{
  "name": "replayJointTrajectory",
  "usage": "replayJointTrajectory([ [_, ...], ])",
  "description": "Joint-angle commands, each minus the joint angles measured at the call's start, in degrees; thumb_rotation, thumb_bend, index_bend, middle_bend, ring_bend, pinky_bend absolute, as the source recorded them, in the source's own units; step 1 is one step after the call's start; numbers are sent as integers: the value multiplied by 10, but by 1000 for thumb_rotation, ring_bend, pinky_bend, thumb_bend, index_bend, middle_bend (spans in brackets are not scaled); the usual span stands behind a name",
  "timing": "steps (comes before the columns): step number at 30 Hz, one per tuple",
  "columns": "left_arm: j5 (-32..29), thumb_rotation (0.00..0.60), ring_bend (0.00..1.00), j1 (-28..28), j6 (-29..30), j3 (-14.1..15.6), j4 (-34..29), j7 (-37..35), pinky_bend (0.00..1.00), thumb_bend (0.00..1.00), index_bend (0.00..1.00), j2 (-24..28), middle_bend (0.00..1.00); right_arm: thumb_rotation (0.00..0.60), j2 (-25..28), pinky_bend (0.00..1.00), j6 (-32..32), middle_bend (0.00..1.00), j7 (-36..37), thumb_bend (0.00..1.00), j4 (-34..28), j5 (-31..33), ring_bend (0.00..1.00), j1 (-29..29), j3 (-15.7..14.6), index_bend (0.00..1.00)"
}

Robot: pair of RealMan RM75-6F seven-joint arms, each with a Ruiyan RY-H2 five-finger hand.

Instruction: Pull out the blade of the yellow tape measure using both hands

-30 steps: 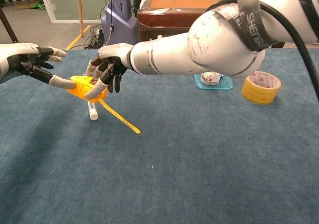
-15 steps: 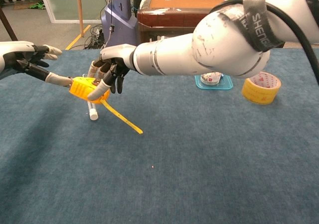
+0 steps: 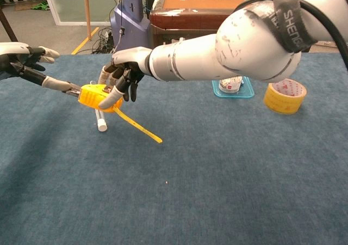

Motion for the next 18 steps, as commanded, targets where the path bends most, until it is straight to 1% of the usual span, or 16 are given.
replayJointTrajectory([
  [1,-4,600,0,-1,-1,-1,1,2,0,153,0,2,0,600,2,459,1,641,0,621,-2,1,552,0,-1,640],
  [5,-9,600,0,-1,-6,-3,0,1,0,153,4,6,0,600,4,459,4,641,-1,621,-5,4,553,0,-3,640],
  [7,-10,600,0,-1,-8,-3,0,0,0,160,31,7,0,600,6,459,5,641,-2,621,-6,6,553,0,-5,640],
  [11,-10,600,0,-1,-12,-2,0,-3,0,219,121,10,0,600,10,459,6,641,-4,621,-9,10,553,-1,-8,640],
  [18,-10,600,0,-2,-22,-3,1,-10,0,284,214,11,0,600,17,459,9,642,-5,621,-16,13,554,-3,-10,642],
])
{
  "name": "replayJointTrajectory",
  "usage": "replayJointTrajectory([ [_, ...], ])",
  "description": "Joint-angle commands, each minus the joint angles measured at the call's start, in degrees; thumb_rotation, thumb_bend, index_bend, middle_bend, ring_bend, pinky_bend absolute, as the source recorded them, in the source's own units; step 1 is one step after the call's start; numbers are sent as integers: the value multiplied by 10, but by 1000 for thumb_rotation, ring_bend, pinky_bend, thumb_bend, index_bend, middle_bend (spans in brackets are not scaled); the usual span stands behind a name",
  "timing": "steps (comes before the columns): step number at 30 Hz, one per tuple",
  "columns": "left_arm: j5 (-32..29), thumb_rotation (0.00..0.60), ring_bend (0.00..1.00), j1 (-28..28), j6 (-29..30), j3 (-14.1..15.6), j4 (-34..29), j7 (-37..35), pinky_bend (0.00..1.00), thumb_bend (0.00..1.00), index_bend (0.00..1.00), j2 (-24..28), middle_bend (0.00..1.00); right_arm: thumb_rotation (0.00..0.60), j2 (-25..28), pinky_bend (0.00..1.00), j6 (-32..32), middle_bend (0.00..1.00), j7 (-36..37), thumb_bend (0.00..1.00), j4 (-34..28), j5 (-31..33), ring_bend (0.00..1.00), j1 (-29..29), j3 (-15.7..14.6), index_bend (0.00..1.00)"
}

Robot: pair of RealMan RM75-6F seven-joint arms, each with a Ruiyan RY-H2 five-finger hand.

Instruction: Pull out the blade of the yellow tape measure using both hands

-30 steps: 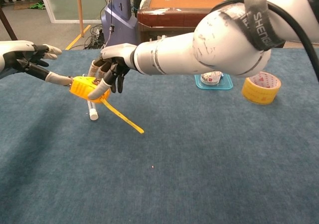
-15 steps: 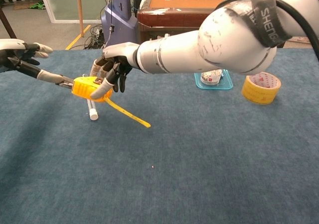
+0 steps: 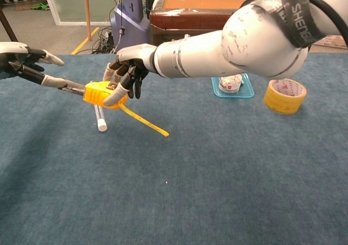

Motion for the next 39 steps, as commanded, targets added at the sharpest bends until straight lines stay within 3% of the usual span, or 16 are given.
replayJointTrajectory([
  [1,1,600,0,0,-4,1,-1,-3,0,292,223,1,0,600,3,459,1,642,0,621,-3,2,554,-1,0,642],
  [20,10,600,0,-3,-23,4,9,-20,0,389,500,2,0,600,19,459,-1,642,3,621,-7,11,557,-6,-5,643],
  [31,25,600,0,-6,-20,9,18,-26,0,401,563,-7,0,600,28,459,2,642,4,621,-12,11,557,-11,-9,643],
  [39,94,600,0,8,-19,17,27,-58,0,403,575,-11,0,600,56,459,21,643,-12,621,-37,1,558,-26,-26,645],
])
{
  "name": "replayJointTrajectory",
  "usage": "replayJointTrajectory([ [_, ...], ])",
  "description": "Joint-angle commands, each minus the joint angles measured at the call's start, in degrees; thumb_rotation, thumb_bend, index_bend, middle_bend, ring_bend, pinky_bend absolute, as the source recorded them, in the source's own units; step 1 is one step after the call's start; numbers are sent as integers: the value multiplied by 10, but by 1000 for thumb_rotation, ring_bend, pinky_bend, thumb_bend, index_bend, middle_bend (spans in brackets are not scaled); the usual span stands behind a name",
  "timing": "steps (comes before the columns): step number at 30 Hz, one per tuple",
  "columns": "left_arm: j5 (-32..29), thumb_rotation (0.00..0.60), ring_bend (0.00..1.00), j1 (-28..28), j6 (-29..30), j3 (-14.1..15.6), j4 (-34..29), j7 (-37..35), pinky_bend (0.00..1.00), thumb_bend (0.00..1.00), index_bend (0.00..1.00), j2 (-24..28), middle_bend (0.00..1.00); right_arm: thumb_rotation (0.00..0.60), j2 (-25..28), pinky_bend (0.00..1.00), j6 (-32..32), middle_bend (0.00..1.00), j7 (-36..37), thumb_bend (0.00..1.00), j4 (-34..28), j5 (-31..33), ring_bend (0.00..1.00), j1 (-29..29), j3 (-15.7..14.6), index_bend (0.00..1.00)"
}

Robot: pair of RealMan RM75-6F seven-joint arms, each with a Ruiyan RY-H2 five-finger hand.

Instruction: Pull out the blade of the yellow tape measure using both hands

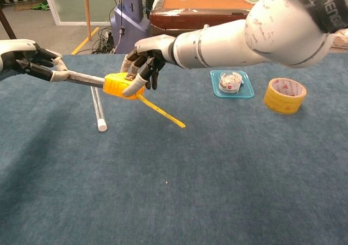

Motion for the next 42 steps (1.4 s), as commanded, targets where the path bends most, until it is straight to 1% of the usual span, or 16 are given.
replayJointTrajectory([
  [1,40,600,0,11,-2,6,5,-25,0,403,575,-2,0,600,14,459,13,643,-9,621,-15,-5,558,-9,-9,645],
  [6,86,600,0,23,-15,8,19,-66,0,403,565,-3,0,600,49,459,39,643,-26,621,-59,-10,558,-29,-25,645],
  [12,147,600,0,40,-30,5,43,-137,0,403,563,-6,0,600,92,459,75,643,-43,621,-112,-24,560,-64,-47,645],
  [19,227,600,0,60,-33,5,88,-230,0,403,560,-19,0,600,139,459,111,643,-46,621,-168,-49,562,-112,-67,645],
  [25,275,600,0,70,-43,12,126,-288,0,404,556,-19,0,600,172,459,129,643,-52,621,-202,-72,564,-143,-83,645],
  [35,323,600,0,95,-51,23,175,-369,0,404,556,2,0,600,217,459,163,643,-66,621,-250,-92,567,-192,-104,645],
  [42,349,600,0,113,-39,28,195,-411,0,404,556,15,0,600,237,459,179,643,-72,621,-274,-109,568,-220,-112,645],
])
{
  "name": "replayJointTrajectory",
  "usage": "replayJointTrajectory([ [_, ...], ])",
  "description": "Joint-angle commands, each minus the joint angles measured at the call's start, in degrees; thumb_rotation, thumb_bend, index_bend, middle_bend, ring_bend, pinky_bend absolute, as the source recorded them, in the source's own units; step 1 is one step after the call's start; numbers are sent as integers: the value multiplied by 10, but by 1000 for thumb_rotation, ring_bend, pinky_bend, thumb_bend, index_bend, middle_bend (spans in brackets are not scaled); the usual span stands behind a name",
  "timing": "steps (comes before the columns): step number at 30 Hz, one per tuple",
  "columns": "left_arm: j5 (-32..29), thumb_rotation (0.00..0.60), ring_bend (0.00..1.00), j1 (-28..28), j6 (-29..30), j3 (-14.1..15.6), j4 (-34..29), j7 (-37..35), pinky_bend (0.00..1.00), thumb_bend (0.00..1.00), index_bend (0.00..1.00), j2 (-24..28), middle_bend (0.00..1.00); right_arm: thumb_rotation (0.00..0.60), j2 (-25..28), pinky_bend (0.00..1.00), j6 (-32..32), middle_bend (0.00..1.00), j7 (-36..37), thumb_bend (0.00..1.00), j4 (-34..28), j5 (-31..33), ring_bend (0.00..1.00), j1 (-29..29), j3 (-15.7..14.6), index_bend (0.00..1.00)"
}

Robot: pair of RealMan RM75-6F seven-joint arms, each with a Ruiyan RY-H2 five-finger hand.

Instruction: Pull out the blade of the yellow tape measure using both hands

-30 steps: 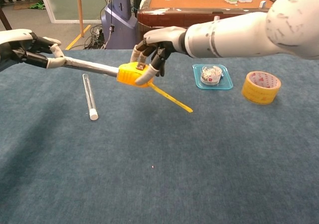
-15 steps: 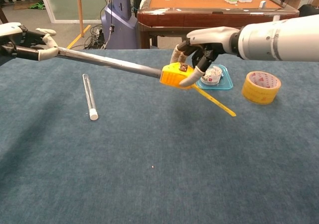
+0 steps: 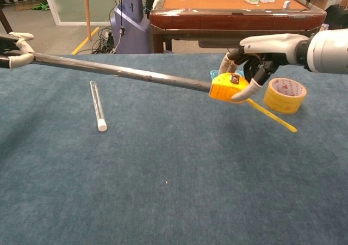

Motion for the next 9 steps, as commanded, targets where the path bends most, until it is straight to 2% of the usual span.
replayJointTrajectory([
  [1,10,600,0,8,6,2,9,-19,0,404,556,6,0,600,6,459,1,643,-5,621,-5,-3,568,-6,-3,645],
  [9,15,600,0,13,5,1,16,-36,0,404,556,13,0,600,11,459,0,644,-7,621,-11,-7,573,-22,-1,646],
])
